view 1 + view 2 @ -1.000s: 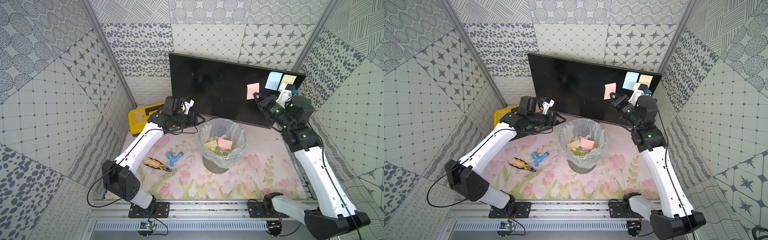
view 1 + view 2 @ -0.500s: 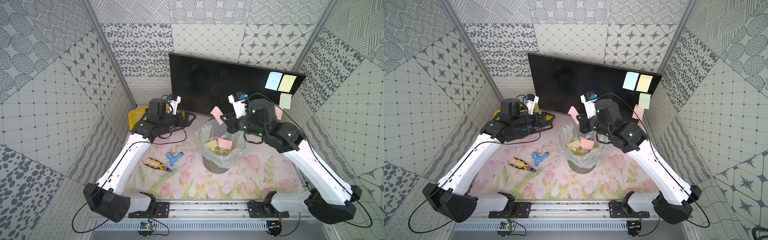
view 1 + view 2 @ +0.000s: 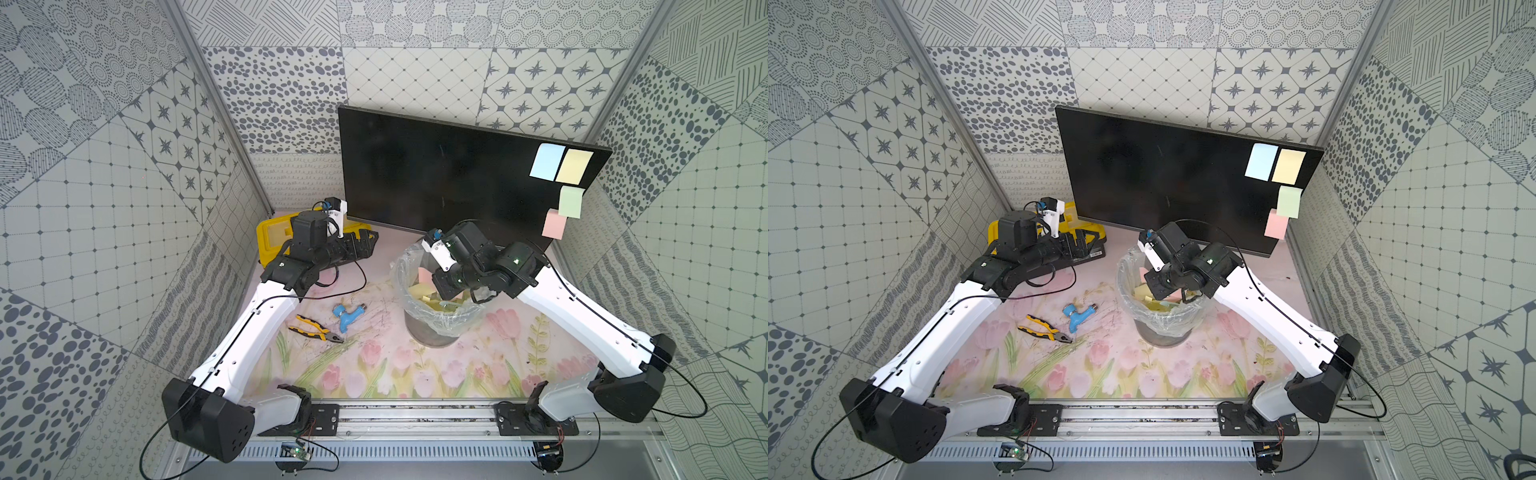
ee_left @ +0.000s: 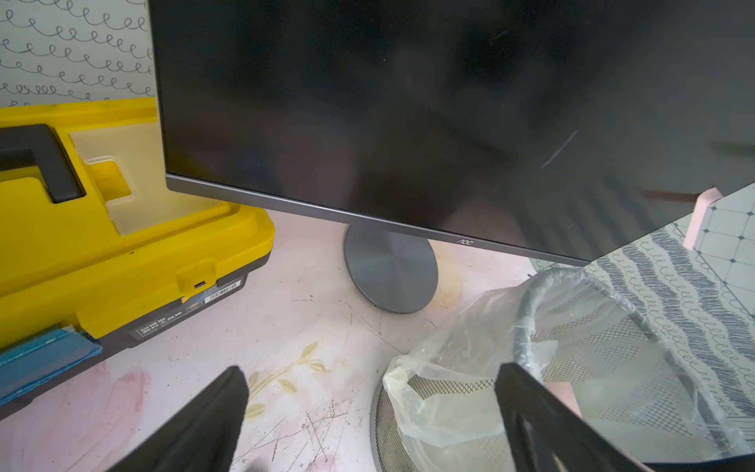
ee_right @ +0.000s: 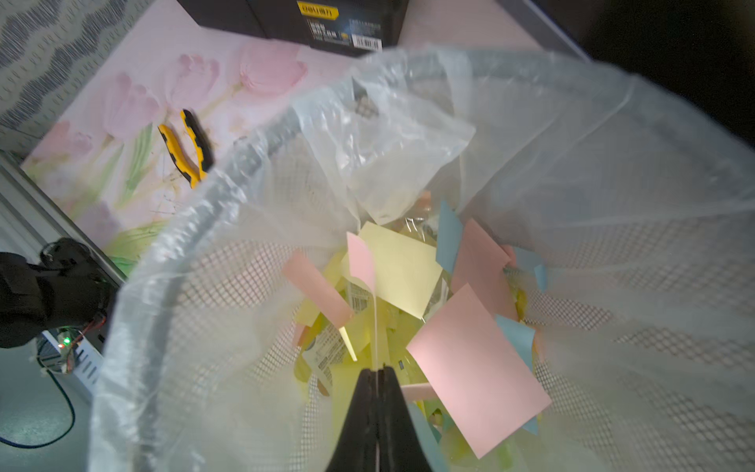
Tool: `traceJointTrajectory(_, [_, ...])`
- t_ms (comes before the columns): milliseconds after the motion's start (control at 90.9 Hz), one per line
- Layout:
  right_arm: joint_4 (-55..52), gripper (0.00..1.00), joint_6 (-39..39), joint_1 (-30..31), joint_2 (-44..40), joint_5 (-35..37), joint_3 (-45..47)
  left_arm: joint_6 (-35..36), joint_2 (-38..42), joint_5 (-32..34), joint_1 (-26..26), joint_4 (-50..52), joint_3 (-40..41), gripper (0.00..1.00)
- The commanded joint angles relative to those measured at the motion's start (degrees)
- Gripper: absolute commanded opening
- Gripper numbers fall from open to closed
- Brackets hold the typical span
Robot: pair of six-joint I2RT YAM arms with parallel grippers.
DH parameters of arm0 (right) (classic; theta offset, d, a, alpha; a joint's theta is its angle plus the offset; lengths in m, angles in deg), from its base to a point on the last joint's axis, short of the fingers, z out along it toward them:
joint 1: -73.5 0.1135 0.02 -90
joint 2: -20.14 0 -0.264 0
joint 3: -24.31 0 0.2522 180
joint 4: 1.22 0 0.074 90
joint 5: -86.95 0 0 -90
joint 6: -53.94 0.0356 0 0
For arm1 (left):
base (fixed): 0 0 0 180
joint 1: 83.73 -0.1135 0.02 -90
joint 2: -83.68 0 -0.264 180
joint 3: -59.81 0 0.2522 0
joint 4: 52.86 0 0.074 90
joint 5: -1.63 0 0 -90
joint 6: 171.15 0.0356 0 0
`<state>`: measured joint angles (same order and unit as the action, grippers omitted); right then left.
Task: Remove the sticky note from the monitor
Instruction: Place the sticky note in the trash bin.
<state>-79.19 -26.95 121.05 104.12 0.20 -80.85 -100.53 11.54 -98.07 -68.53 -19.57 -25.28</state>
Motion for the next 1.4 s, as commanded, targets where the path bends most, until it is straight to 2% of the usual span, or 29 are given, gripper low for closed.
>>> traceJointTrajectory(0, [-1.2, 0.0, -1.8, 0.3, 2.2, 0.6, 1.9, -0.3, -0.5, -0.3, -1.1, -4.8, -0.2, 1.0])
traceJointTrajectory(264, [-1.1, 0.0, -2.8, 0.3, 6.6, 1.1, 2.5, 0.0, -0.6, -1.4, -1.1, -4.6, -0.2, 1.0])
traceJointTrajectory(330, [-1.2, 0.05, -2.8, 0.3, 7.5, 1.1, 2.1, -0.1, -0.7, -1.7, -1.1, -4.6, 0.0, 1.0])
traceJointTrajectory(616, [-1.8, 0.46, -2.6, 0.2, 5.3, 3.6, 0.1, 0.2, -0.5, -2.3, -1.1, -4.5, -0.1, 0.99])
traceJointTrajectory(792, [-5.4, 0.76, -2.8, 0.0, 3.5, 6.5, -3.2, 0.9, -0.3, -0.7, -1.1, -5.5, 0.0, 1.0])
traceJointTrajectory(957, [-9.7, 0.96, -2.8, -0.1, 2.5, 9.4, -7.8, 3.0, -0.2, 0.0, -1.1, -5.7, -0.9, 0.99])
traceJointTrajectory(1221, [-12.7, 0.97, -3.5, -0.9, 1.4, 11.6, -16.7, 2.7, -0.9, -2.3, -1.1, -5.6, -3.2, 1.0])
traceJointTrajectory(1386, [-13.0, 0.97, -3.0, -2.6, 0.3, 12.9, -24.7, 4.6, -4.4, -4.2, 0.6, -0.3, -12.0, 0.99])
